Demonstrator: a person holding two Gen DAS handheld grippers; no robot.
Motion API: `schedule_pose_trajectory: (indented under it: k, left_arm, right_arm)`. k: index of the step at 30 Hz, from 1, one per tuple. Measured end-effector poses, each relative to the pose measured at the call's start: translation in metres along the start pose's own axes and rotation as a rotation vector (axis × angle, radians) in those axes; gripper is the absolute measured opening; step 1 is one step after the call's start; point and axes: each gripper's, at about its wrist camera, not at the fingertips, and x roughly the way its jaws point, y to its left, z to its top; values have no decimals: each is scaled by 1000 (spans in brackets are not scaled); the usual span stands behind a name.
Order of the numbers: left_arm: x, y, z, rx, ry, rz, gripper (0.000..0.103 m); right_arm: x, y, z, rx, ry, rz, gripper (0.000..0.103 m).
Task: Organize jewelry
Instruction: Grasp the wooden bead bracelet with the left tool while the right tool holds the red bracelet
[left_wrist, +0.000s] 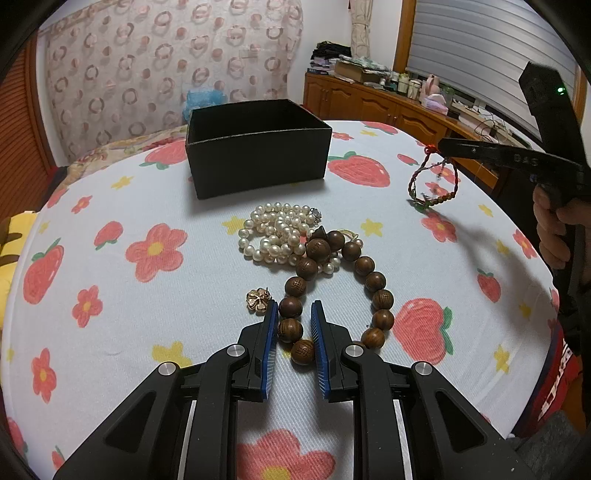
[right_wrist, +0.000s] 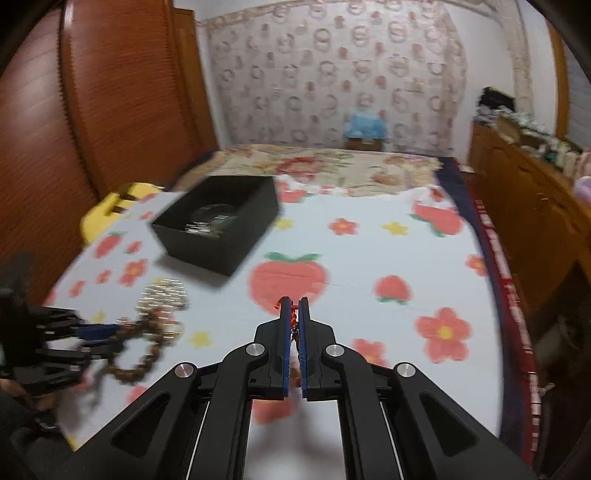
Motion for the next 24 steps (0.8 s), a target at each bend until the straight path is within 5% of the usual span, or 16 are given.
schedule_pose_trajectory:
  k: [3,16,22,23,24]
  left_arm:
    - [0,0,0,1,0,1,17]
    - [0,0,-1,0,0,-1,17]
    - [0,0,0,2,0,1,17]
    - [0,0,-1,1,0,0,17]
    - [1,0,0,2,0,0,17]
  right_arm:
    - [4,-10,-3,3,3,-94,24]
    - [29,21,-23,-99,104,12,23]
    - [42,34,-28,-151,151,-34,22]
    - [42,34,-27,-158,150,-38,20]
    - [42,34,-27,-165,151,-45,7]
